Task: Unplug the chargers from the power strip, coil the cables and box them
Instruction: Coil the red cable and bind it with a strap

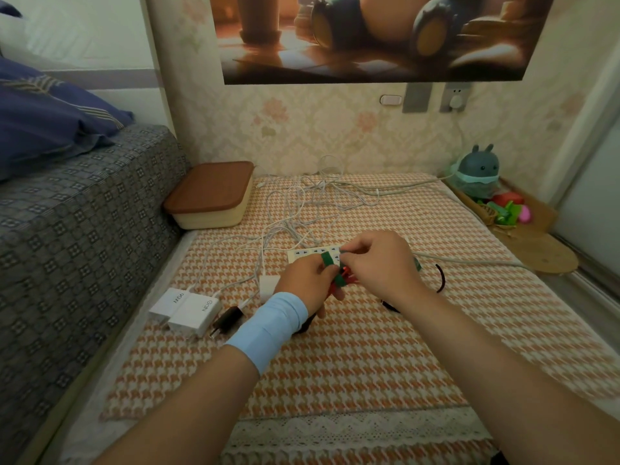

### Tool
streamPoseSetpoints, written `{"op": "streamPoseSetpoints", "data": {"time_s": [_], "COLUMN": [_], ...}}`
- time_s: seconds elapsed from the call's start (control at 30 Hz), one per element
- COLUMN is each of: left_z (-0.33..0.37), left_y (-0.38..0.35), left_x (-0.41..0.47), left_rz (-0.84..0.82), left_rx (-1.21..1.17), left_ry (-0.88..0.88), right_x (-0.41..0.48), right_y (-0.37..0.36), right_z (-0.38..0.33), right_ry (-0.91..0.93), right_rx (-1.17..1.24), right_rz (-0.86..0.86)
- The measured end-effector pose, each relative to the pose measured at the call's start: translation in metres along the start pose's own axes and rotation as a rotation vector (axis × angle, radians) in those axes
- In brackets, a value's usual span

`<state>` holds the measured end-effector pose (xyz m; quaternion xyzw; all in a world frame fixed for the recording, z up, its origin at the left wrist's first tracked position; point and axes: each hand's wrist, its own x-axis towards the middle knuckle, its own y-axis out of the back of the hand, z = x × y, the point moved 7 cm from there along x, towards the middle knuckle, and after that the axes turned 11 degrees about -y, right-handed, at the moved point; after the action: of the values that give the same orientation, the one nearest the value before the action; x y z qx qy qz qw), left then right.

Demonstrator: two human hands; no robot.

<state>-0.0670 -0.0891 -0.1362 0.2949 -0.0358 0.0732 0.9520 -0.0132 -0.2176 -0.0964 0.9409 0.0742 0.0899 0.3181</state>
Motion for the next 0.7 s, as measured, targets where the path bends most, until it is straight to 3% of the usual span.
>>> {"op": "streamPoseSetpoints", "data": {"time_s": [0.13,0.23,0.5,0.7], "left_z": [-0.006,-0.02,-0.04,-0.034], "left_y": [-0.007,0.0,0.019,0.027], "left_x": [-0.004,-0.001,-0.005,-0.001], "left_rz": [0.059,0.143,0.273,0.351], "left_rx": [-0.315,-0.442,-0.625,-0.448], "left_ry": [0.189,0.262,0.302,0.216], "right_x": [-0.023,-0.03,-0.033,-0.032], "right_y": [-0.005,-0.006,-0.021,-0.025], "right_z": [-0.031,-0.039,-0.035,-0.026], "right_ry": [0.579,0.755,0.774,0.485], "right_rx": [-0.3,-0.324,-0.245,-0.048], "right_rz": [0.179,0.238,0.101,0.046]}}
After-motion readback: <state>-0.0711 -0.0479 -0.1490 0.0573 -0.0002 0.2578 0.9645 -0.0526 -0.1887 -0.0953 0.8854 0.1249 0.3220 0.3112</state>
